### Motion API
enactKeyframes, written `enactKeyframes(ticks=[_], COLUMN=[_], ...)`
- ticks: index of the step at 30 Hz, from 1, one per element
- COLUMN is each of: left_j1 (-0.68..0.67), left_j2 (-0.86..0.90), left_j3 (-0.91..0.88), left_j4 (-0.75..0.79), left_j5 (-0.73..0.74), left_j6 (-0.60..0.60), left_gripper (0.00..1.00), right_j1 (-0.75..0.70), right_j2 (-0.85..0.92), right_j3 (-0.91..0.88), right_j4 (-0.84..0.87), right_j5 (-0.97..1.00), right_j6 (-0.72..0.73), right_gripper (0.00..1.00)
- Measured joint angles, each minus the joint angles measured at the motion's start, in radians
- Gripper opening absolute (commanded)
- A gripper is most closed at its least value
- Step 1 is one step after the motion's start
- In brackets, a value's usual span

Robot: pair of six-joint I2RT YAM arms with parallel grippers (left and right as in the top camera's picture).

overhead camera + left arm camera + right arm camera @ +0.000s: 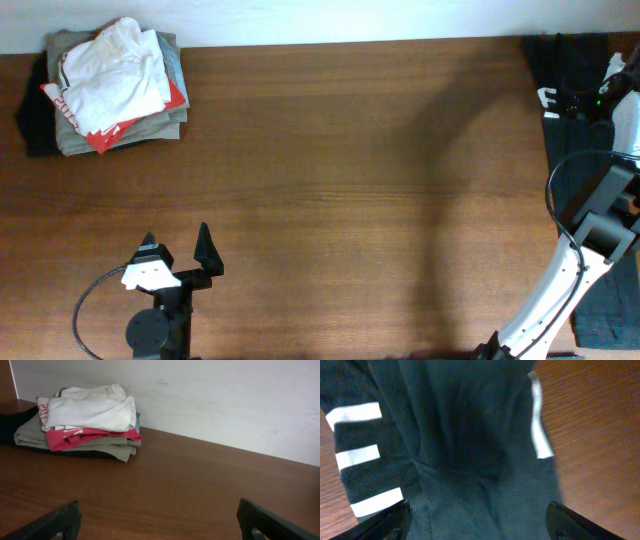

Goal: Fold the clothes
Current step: 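Reach the right gripper to the dark t-shirt at the right edge, then grasp the dark t-shirt with the right gripper and drag it left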

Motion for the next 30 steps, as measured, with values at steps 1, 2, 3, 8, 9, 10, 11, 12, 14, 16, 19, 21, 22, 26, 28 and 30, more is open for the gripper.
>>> enactKeyframes(ticks=[1, 2, 3, 8, 9, 10, 11, 12, 14, 16, 19, 21, 22, 26, 28, 30], left_j1=[0.000, 0.000, 0.000, 0.000, 0.000, 0.000, 0.000, 0.000, 0.000, 0.000, 0.000, 0.000, 0.000, 0.000, 0.000, 0.000], left_j2=[0.000, 0.000, 0.000, 0.000, 0.000, 0.000, 0.000, 0.000, 0.000, 0.000, 0.000, 0.000, 0.000, 0.000, 0.000, 0.000], left_j3=[0.000, 0.000, 0.000, 0.000, 0.000, 0.000, 0.000, 0.000, 0.000, 0.000, 0.000, 0.000, 0.000, 0.000, 0.000, 0.000], left_j4=[0.000, 0.000, 0.000, 0.000, 0.000, 0.000, 0.000, 0.000, 0.000, 0.000, 0.000, 0.000, 0.000, 0.000, 0.000, 0.000], left_j5=[0.000, 0.000, 0.000, 0.000, 0.000, 0.000, 0.000, 0.000, 0.000, 0.000, 0.000, 0.000, 0.000, 0.000, 0.000, 0.000], left_j6=[0.000, 0.000, 0.000, 0.000, 0.000, 0.000, 0.000, 0.000, 0.000, 0.000, 0.000, 0.000, 0.000, 0.000, 0.000, 0.000], left_gripper=[0.99, 0.99, 0.99, 0.99, 0.99, 0.99, 0.99, 0.99, 0.99, 0.99, 0.99, 0.99, 0.99, 0.99, 0.99, 0.99], right_j1=[0.000, 0.000, 0.000, 0.000, 0.000, 0.000, 0.000, 0.000, 0.000, 0.000, 0.000, 0.005, 0.008, 0.140, 0.308, 0.482], right_j2=[0.022, 0.045, 0.063, 0.063, 0.063, 0.063, 0.063, 0.063, 0.063, 0.063, 0.063, 0.062, 0.058, -0.072, -0.109, -0.109], right_j3=[0.000, 0.000, 0.000, 0.001, 0.001, 0.001, 0.001, 0.001, 0.001, 0.001, 0.025, 0.051, 0.064, 0.087, 0.106, 0.106], right_j4=[0.009, 0.018, 0.026, 0.032, 0.032, 0.032, 0.032, 0.031, 0.027, 0.020, -0.018, -0.053, -0.071, -0.117, -0.135, -0.161], right_j5=[-0.018, -0.033, -0.044, -0.051, -0.051, -0.052, -0.052, -0.054, -0.055, -0.056, -0.055, -0.056, -0.059, -0.285, -0.385, -0.409], right_j6=[-0.002, -0.003, -0.004, -0.006, -0.006, -0.006, -0.005, -0.006, -0.005, -0.002, 0.032, 0.062, 0.072, 0.156, 0.186, 0.200], right_gripper=[0.84, 0.83, 0.81, 0.71, 0.70, 0.58, 0.45, 0.42, 0.22, 0.05, 0.04, 0.04, 0.04, 0.04, 0.04, 0.04])
